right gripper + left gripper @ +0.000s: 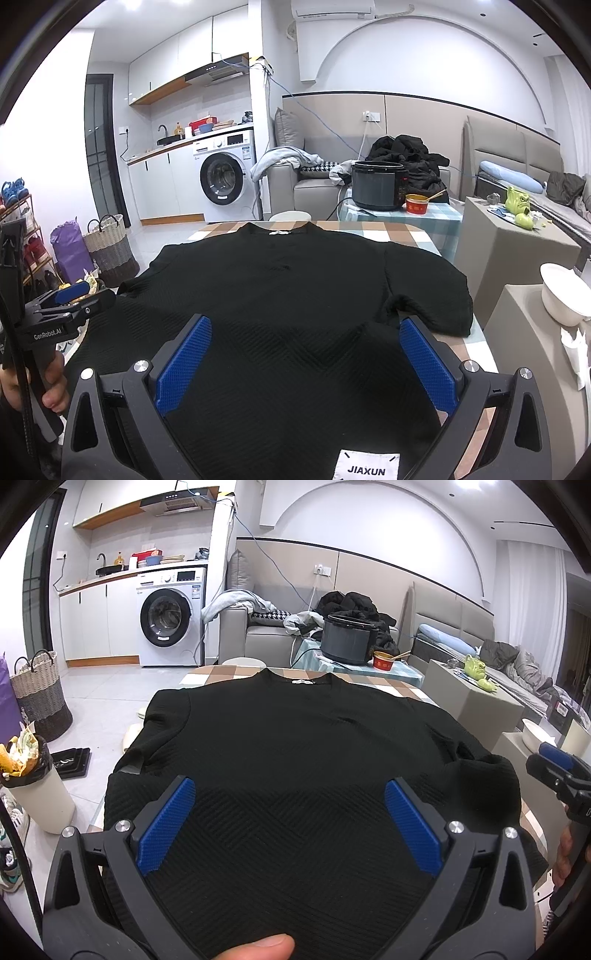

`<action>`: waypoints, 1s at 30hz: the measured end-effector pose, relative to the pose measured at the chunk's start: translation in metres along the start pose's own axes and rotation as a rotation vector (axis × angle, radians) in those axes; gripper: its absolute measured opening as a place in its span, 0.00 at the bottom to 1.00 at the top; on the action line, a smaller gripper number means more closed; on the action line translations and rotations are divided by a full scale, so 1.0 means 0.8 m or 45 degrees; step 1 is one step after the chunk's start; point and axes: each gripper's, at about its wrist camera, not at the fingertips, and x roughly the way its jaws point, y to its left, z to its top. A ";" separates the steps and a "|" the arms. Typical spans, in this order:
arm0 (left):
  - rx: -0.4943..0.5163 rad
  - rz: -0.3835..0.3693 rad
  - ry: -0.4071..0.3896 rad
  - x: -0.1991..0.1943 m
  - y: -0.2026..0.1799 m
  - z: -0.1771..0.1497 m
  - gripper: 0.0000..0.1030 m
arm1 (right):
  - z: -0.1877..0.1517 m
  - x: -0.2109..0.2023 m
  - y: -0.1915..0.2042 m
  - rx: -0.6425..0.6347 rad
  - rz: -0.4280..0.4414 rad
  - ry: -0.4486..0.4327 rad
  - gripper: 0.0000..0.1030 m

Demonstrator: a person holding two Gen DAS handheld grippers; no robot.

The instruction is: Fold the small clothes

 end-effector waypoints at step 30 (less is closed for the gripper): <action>-0.140 0.084 0.083 0.053 0.067 0.013 0.99 | 0.005 0.045 -0.048 0.120 0.000 0.109 1.00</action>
